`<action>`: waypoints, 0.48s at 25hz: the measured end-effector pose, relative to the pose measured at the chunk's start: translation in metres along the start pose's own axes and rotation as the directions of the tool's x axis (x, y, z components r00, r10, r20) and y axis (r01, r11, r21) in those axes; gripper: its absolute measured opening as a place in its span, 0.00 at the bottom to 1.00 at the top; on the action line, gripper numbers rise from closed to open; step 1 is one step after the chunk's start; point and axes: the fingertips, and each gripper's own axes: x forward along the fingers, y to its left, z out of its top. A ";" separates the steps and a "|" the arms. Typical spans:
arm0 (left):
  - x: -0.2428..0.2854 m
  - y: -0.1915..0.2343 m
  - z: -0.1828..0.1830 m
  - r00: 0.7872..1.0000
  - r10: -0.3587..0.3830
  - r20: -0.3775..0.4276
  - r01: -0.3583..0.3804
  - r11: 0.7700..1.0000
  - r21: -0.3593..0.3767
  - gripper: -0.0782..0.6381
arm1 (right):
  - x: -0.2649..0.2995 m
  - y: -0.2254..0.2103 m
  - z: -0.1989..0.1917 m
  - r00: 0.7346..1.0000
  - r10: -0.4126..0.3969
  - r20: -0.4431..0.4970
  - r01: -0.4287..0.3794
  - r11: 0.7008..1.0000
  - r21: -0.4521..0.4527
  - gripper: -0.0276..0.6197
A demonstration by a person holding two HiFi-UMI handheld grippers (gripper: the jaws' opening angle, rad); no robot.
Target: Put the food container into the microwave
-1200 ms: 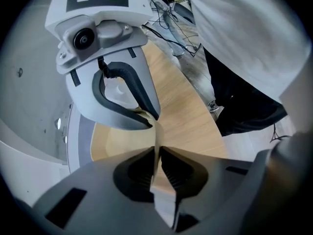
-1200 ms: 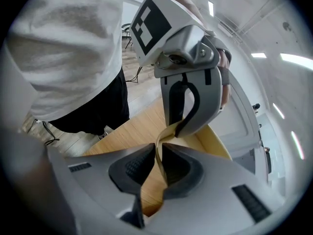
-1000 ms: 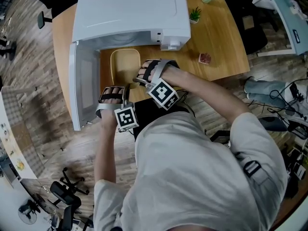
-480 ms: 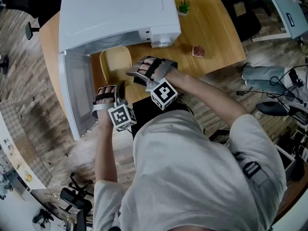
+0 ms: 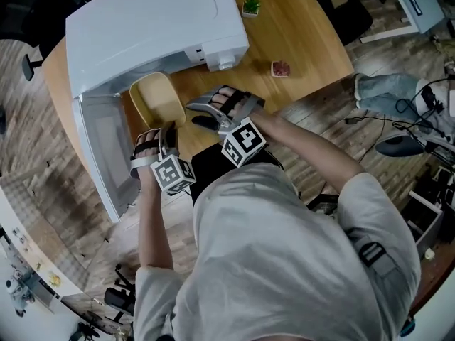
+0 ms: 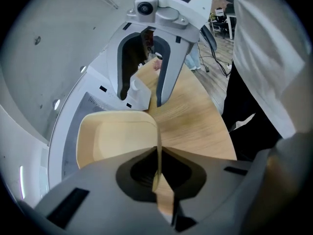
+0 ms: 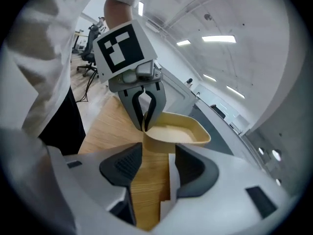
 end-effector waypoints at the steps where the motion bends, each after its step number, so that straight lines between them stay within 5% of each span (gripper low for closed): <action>1: 0.001 0.003 0.000 1.000 0.000 0.004 0.000 1.000 -0.012 0.14 | -0.001 -0.002 -0.003 1.000 -0.016 0.006 0.015 0.999 0.052 0.37; 5: 0.005 0.011 0.001 1.000 -0.003 0.013 0.004 0.999 -0.050 0.14 | -0.008 -0.014 -0.015 0.996 -0.088 0.022 0.076 0.943 0.325 0.15; 6: 0.005 0.012 0.001 1.000 -0.004 0.013 0.005 0.999 -0.049 0.14 | -0.010 -0.017 -0.018 0.995 -0.099 0.025 0.080 0.913 0.400 0.06; 12: 0.007 0.012 0.004 0.999 -0.038 0.027 0.039 0.996 -0.076 0.14 | -0.010 -0.023 -0.037 0.992 -0.125 0.005 0.084 0.695 0.714 0.05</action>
